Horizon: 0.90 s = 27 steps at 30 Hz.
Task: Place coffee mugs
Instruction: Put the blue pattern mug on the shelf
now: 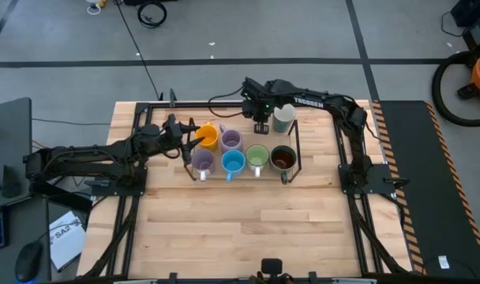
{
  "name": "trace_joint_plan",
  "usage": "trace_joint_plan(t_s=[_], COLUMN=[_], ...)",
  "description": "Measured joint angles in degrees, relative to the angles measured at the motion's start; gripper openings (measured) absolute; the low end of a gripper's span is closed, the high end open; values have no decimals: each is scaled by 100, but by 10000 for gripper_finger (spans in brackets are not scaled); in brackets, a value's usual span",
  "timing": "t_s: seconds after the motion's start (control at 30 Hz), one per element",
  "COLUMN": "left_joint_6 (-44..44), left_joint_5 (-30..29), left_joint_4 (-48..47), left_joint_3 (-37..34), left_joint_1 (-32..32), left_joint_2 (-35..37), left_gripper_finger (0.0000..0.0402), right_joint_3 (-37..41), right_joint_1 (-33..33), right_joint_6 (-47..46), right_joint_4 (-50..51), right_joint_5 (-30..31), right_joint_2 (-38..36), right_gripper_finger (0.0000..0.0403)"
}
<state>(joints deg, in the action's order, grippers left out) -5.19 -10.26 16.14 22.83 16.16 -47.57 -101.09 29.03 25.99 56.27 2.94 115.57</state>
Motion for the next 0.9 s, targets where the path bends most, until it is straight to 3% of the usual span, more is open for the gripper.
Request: trace_joint_plan(t_s=[0.23,0.9], left_joint_6=[-3,-34], left_joint_5=[0,-2], left_joint_4=[-64,19], left_joint_3=[0,2], left_joint_1=[0,0], left_joint_2=[-2,-2], left_gripper_finger=[203,203], right_joint_3=[-405,-132], right_joint_1=[-217,-839], right_joint_6=[137,-302], right_joint_4=[500,818], right_joint_5=[-107,-702], right_joint_2=[-5,-630], right_gripper_finger=[40,39])
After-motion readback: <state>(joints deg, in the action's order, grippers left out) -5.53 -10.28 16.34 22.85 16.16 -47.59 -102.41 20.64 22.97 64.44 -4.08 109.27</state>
